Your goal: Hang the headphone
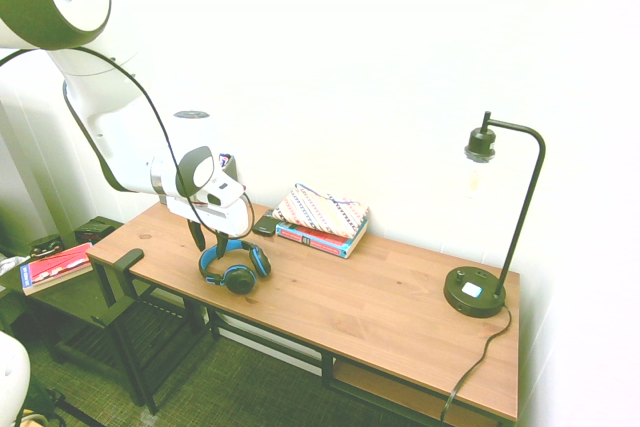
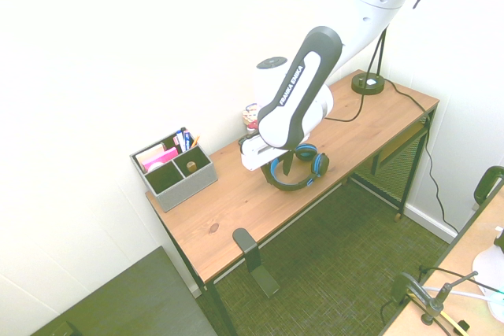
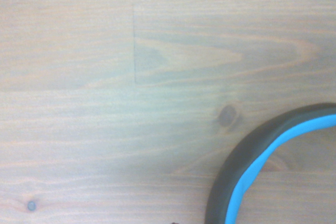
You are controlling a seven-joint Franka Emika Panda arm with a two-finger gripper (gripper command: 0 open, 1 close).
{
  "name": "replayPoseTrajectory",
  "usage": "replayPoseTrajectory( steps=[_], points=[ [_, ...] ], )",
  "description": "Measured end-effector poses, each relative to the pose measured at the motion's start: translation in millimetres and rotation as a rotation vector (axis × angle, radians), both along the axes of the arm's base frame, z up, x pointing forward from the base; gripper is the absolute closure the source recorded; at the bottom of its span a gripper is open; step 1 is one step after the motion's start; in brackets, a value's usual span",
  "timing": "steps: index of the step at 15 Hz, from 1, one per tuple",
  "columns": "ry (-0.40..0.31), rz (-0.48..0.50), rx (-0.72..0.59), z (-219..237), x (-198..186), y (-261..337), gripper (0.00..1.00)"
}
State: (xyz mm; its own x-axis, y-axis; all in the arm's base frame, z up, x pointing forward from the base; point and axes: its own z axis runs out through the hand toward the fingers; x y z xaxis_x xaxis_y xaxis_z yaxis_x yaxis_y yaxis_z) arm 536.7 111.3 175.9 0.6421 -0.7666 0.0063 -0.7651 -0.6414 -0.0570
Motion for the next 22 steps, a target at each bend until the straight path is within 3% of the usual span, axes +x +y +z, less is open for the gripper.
replayPoseTrajectory(
  steps=[6, 13, 18, 22],
  points=[
    [0.011, 0.006, 0.009, -18.2, -1.2, -1.2, 1.0],
    [-0.011, -0.002, 0.003, -8.2, 3.1, -8.7, 1.0],
    [0.006, -0.013, -0.003, 62.3, -8.6, -18.3, 1.0],
    [0.042, 0.063, 0.008, 136.6, -58.5, 7.4, 1.0]
  ],
)
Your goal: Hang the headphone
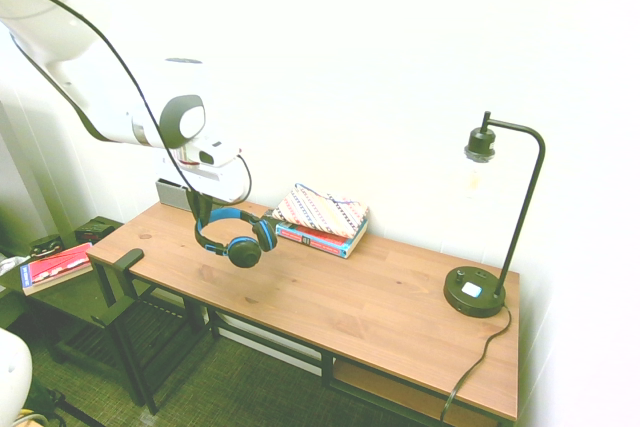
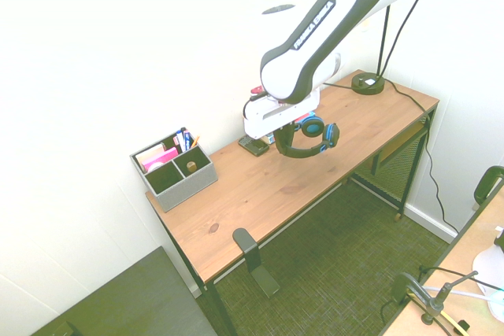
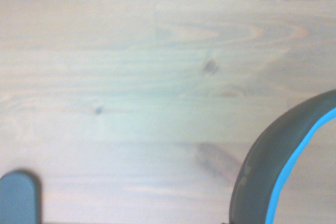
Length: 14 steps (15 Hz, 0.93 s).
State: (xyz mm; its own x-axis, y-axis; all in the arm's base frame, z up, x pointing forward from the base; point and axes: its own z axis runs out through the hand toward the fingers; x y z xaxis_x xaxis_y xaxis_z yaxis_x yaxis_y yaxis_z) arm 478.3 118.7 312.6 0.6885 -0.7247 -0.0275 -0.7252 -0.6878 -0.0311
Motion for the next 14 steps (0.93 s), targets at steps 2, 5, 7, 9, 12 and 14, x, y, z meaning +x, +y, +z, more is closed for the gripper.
replayPoseTrajectory(
  steps=[2, 5, 7, 9, 12, 14],
  points=[
    [-0.001, 0.084, -0.001, 12.2, -49.6, 38.2, 1.0],
    [-0.017, 0.204, -0.021, 14.5, -123.5, 104.6, 1.0],
    [-0.055, 0.272, -0.018, -5.6, -158.1, 128.3, 1.0],
    [-0.114, 0.32, 0.026, -32.3, -188.3, 150.1, 1.0],
    [-0.085, 0.336, 0.07, -72.2, -206.6, 180.4, 1.0],
    [-0.034, 0.339, 0.085, -100.4, -204.3, 193.0, 1.0]
  ],
)
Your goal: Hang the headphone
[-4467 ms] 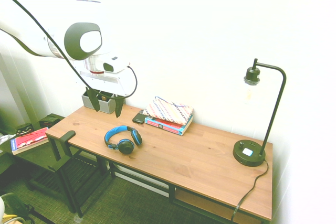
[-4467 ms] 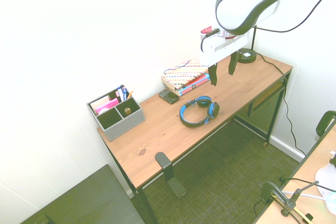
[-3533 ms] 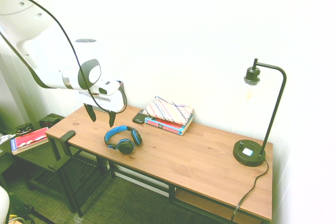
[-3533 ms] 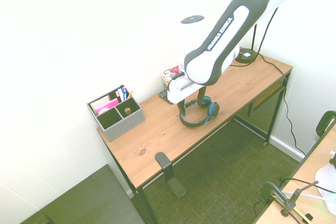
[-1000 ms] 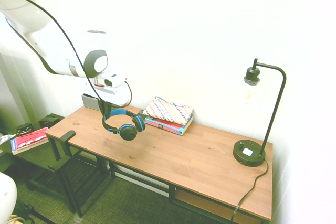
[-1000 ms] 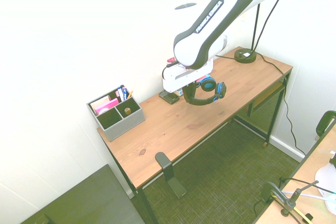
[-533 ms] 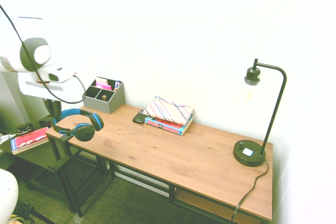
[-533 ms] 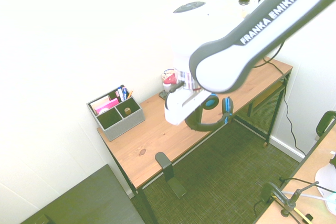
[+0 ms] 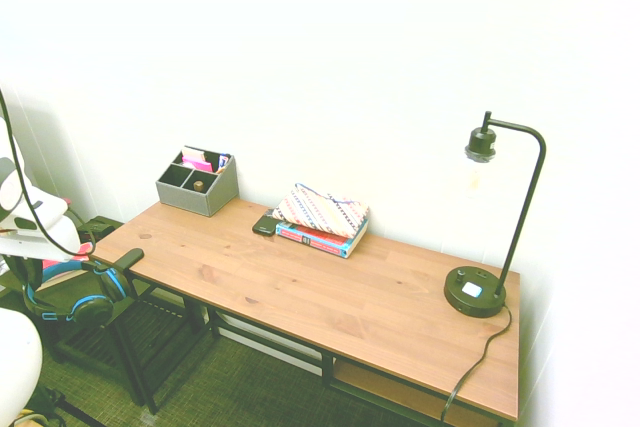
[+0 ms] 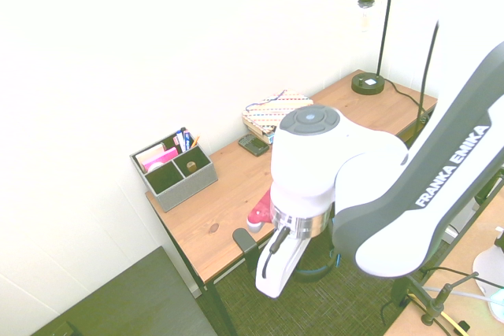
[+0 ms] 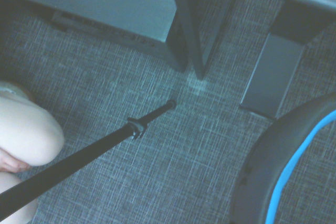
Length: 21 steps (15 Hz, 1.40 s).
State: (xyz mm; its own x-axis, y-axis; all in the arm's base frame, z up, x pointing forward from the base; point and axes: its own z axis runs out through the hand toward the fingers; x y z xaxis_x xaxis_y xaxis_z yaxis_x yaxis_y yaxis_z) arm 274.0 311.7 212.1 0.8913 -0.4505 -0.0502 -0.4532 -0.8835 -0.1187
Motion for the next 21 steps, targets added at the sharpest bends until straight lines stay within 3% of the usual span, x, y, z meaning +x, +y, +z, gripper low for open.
replayPoseTrajectory(
  steps=[9, 13, 14, 21],
  points=[
    [0.029, -0.108, -0.085, -110.7, 62.0, 42.4, 1.0],
    [0.012, -0.158, -0.134, -146.3, 57.9, 42.3, 1.0],
    [0.013, -0.168, -0.138, -149.9, 54.8, 45.4, 0.0],
    [0.012, -0.212, -0.148, -153.9, 56.7, 43.6, 0.0]
  ],
)
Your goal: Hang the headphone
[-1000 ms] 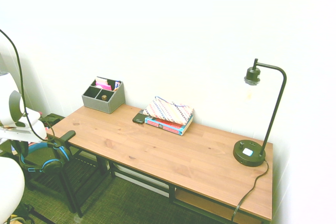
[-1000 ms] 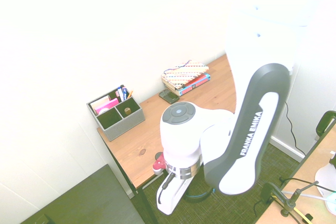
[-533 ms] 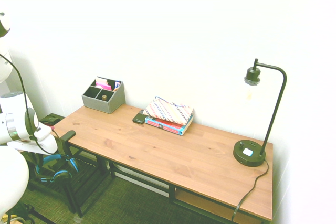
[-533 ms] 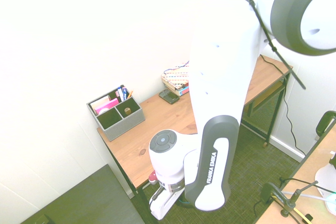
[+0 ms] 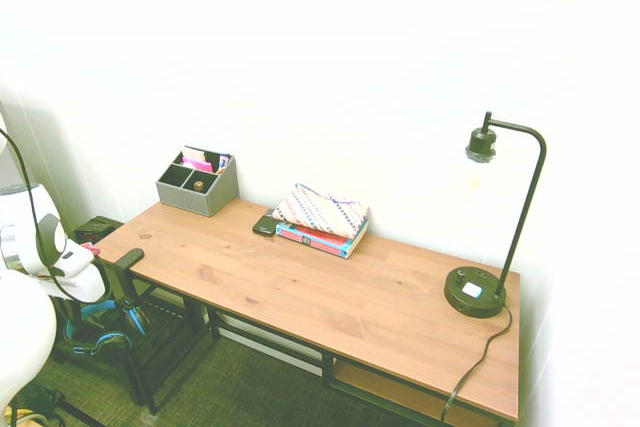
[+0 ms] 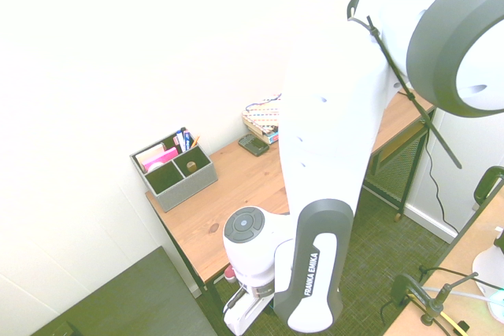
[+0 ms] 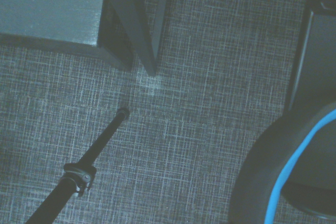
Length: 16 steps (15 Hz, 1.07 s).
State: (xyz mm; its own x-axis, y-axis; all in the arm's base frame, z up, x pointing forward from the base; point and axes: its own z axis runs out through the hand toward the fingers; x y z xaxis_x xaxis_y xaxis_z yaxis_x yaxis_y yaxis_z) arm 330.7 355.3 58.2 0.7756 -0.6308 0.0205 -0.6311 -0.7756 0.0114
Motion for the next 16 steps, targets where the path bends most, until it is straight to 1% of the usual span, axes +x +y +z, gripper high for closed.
replayPoseTrajectory(
  steps=[4, 6, 8, 10, 12, 14, 16],
  points=[
    [0.004, -0.01, -0.003, -1.4, 2.9, -8.9, 0.0],
    [-0.006, -0.021, 0.004, 7.0, 13.8, -17.2, 0.0],
    [-0.008, -0.044, 0.014, 20.6, 16.8, -28.4, 0.0],
    [-0.036, -0.061, 0.047, 50.0, 37.0, -48.5, 0.0],
    [-0.061, -0.07, 0.075, 90.1, 57.7, -78.1, 0.0],
    [-0.057, -0.052, 0.071, 129.0, 70.8, -117.2, 0.0],
    [-0.039, -0.012, 0.06, 165.3, 80.9, -164.3, 0.0]
  ],
)
